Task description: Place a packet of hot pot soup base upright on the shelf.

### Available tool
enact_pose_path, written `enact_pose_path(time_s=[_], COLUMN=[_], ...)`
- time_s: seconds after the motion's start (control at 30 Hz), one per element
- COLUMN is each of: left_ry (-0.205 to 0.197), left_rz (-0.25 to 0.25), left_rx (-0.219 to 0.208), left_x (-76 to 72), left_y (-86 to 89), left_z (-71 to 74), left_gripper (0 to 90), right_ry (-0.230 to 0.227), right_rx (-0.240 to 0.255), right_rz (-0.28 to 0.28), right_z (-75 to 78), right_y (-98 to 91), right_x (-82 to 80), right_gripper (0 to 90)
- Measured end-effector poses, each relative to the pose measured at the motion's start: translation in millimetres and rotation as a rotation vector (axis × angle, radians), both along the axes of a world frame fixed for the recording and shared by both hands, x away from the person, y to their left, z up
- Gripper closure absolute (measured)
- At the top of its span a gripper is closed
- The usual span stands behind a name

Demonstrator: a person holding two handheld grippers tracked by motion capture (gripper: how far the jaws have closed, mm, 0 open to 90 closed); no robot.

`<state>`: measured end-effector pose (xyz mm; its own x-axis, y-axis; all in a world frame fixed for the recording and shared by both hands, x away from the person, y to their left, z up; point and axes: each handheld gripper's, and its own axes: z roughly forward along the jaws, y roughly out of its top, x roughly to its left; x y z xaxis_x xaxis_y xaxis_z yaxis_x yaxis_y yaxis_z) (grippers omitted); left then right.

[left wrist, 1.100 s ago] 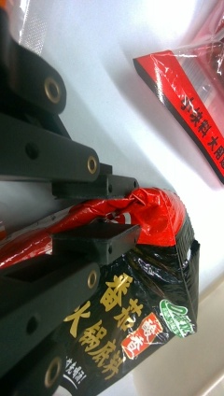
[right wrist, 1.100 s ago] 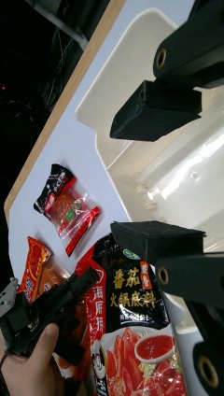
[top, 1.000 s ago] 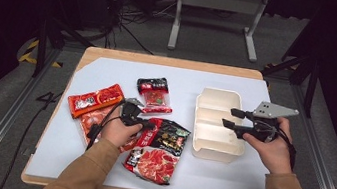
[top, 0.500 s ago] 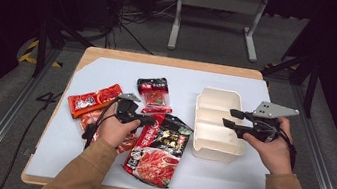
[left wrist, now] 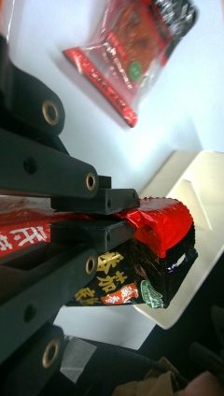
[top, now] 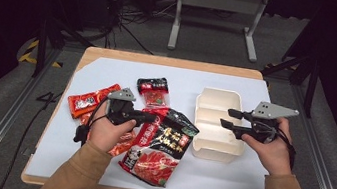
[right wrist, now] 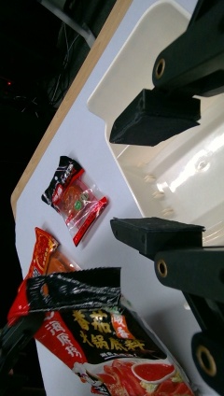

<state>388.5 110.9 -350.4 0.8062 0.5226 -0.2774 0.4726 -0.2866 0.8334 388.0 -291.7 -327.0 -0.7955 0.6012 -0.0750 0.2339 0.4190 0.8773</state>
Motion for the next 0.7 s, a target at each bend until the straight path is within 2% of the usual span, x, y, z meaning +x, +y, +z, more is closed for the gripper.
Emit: enact_pose_path(time_s=[0.2, 0.27, 0.3, 0.47, 0.7], left_ry=[-0.103, -0.119, -0.151, -0.190, -0.225], left_rz=[-0.025, -0.026, -0.030, -0.018, 0.030], left_rx=[0.000, 0.005, 0.017, 0.017, -0.013], left_x=[-17.0, -20.2, -25.3, -29.2, -31.5], left_y=[2.5, 2.4, 2.8, 5.7, 10.6], left_z=[20.7, 24.1, 30.1, 35.0, 37.3], left_gripper=[85.9, 86.0, 85.9, 85.9, 86.0], right_ry=[-0.005, -0.008, -0.009, -0.010, 0.004], right_rx=[0.015, 0.022, 0.026, 0.041, 0.071], right_rz=[0.008, 0.015, 0.018, 0.036, 0.060], right_z=[3.4, 5.2, 6.0, 8.2, 10.2], right_y=[0.5, 1.0, 1.3, 3.9, 9.2], right_x=[-2.4, -3.7, -4.4, -6.6, -9.0], right_gripper=[51.9, 51.9, 51.9, 51.4, 49.2])
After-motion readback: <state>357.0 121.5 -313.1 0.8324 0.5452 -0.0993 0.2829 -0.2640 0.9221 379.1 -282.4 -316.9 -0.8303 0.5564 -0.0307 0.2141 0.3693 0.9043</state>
